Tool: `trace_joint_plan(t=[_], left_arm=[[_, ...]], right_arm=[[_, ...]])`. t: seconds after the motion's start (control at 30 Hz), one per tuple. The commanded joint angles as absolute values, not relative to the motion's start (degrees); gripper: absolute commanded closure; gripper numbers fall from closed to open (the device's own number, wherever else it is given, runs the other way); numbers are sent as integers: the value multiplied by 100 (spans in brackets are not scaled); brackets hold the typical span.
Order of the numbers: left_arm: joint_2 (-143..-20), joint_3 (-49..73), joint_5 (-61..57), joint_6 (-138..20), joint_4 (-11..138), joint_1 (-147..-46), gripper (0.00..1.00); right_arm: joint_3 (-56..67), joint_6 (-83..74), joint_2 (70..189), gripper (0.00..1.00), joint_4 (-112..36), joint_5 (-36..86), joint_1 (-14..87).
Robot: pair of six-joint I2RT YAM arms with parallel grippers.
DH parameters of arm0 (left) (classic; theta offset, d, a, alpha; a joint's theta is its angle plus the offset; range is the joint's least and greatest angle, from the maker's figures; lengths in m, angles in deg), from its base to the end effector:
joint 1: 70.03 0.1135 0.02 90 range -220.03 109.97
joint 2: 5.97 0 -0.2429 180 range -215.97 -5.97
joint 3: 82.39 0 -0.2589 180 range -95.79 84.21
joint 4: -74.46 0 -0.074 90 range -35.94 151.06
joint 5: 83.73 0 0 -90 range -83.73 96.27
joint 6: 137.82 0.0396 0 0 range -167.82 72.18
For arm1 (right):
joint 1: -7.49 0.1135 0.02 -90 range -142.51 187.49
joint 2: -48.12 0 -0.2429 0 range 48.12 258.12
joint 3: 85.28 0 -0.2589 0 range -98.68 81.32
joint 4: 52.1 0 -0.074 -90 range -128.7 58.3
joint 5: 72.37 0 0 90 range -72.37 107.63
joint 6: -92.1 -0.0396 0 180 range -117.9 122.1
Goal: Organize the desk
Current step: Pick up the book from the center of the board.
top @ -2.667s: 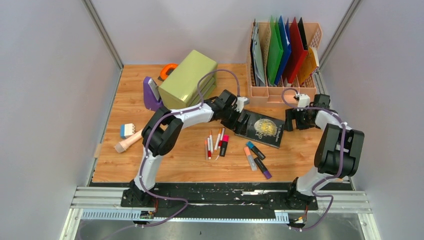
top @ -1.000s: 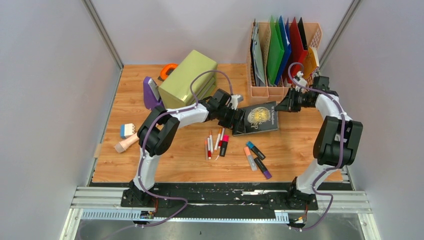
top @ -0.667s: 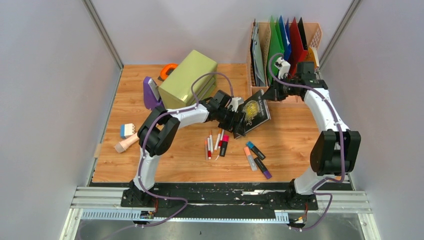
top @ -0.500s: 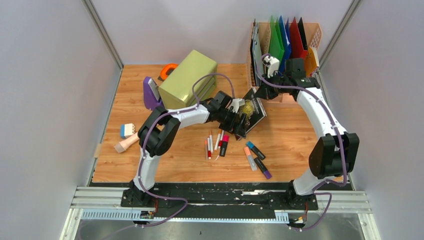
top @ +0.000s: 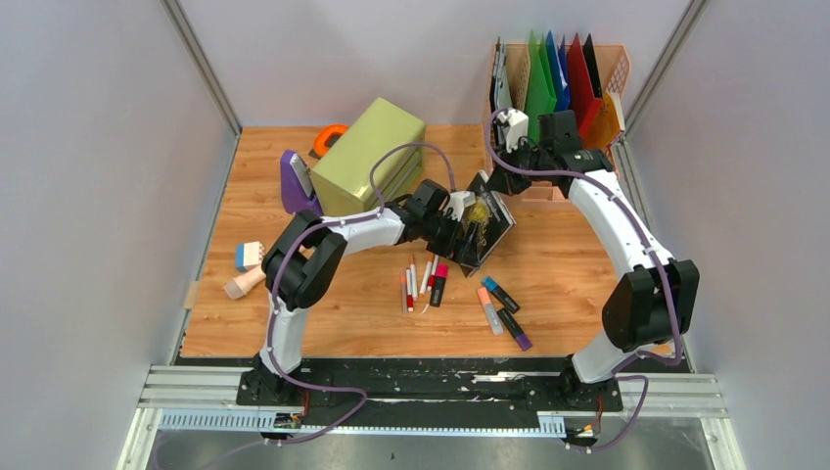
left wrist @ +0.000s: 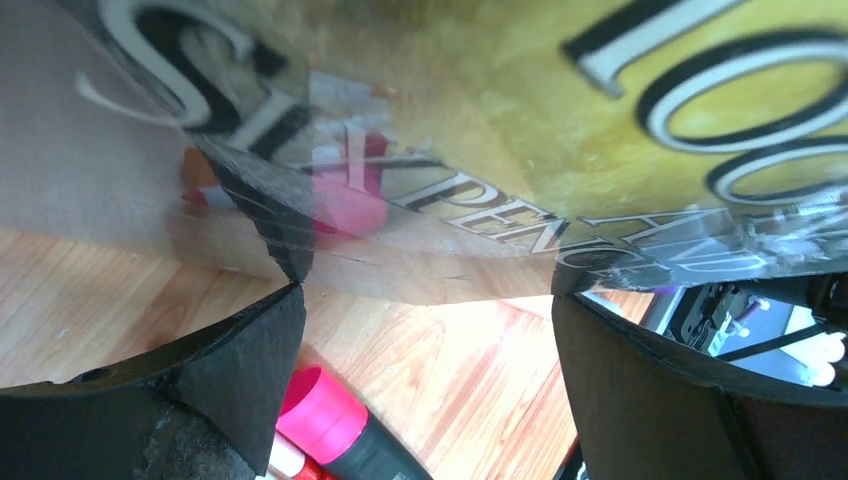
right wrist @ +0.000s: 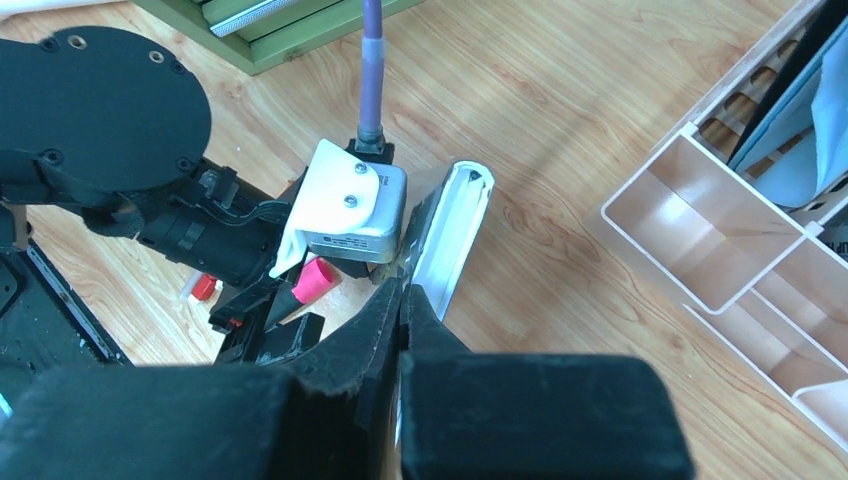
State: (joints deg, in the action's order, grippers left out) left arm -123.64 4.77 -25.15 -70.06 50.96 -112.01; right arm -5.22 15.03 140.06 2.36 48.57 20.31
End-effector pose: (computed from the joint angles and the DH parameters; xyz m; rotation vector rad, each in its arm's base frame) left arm 0.3129 -0.3093 0.1394 0.7135 2.4915 -1.1352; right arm 0.3455 0.0995 0.3140 -0.7636 2.1949 0.6384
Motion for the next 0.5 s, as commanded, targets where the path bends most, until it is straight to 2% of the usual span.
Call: trace_joint_plan(t=[0.0,0.47], left_arm=[[-11804,527,-1880,-7100,5681,-11017,0],[-11332,552,-1496,-6692,5749,-10745,0]], right_arm=[[-509,1353,14163,100,912,5156,2237],[-393,1427,14051,100,929,5662,2339]])
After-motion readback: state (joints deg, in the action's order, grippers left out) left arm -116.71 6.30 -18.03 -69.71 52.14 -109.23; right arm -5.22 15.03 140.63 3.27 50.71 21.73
